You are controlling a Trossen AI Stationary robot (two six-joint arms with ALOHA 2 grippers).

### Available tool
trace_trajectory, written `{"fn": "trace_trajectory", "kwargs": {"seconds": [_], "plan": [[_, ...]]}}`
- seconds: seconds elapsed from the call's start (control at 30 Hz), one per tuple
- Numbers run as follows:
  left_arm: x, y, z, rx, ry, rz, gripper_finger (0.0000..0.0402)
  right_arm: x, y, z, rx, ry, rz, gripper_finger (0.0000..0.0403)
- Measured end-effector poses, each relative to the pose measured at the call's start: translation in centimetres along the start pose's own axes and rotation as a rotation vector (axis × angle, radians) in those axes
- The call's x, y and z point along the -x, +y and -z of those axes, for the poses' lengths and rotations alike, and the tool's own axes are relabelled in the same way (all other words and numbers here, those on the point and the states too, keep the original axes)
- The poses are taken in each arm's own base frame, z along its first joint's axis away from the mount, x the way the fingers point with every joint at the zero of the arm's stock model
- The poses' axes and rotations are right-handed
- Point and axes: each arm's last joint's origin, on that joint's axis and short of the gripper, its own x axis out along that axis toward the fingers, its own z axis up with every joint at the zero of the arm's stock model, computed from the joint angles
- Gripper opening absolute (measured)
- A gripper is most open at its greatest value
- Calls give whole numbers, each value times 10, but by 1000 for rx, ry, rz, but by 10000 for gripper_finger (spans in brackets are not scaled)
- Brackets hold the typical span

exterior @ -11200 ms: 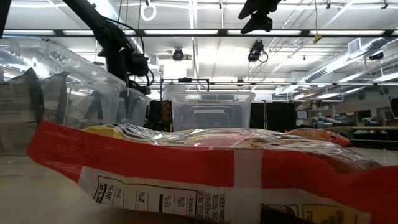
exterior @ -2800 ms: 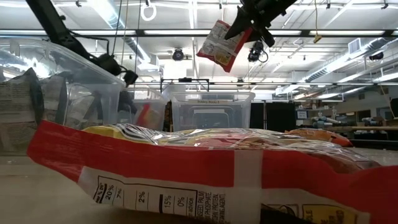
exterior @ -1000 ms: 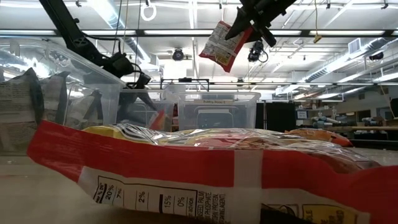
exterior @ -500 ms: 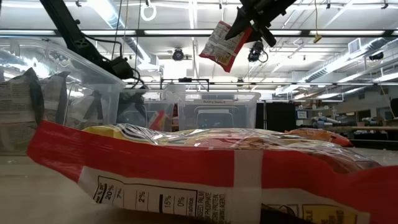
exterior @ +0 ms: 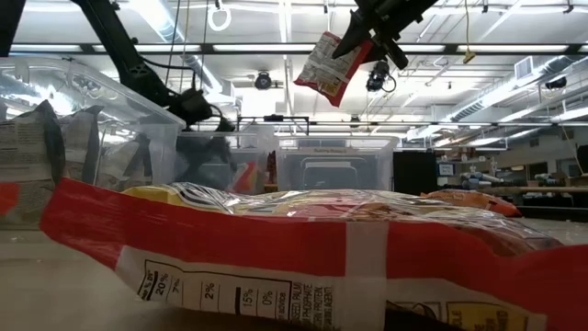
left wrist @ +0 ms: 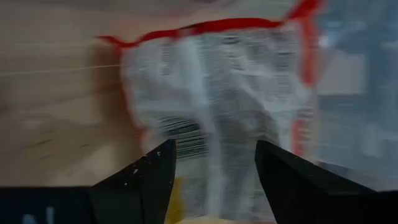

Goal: Sort Maruchan noodles
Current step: Adjust the noodles pack from the bin

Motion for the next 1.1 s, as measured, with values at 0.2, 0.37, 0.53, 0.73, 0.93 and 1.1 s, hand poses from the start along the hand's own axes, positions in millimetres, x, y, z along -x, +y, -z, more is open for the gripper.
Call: {"fn": "trace_trajectory", "kwargs": {"seconds": [0.2,0.37,0.53,0.73,0.93,1.1], "plan": [[0,-4,-2,11,5,9,222,0,0,0,0,0,0,128],[1,-4,-3,17,0,9,222,-1,1,0,-1,-5,-4,128],[10,-10,-4,7,10,56,222,-16,10,-1,-13,-40,-83,128],[31,-30,-6,-42,-45,107,222,-42,23,-6,-46,-50,-125,128],[51,-48,-5,-145,-89,173,222,-66,44,-25,1,-43,-189,128],[73,-69,0,-237,-115,259,222,-74,49,-32,-6,-66,-161,128]]}}
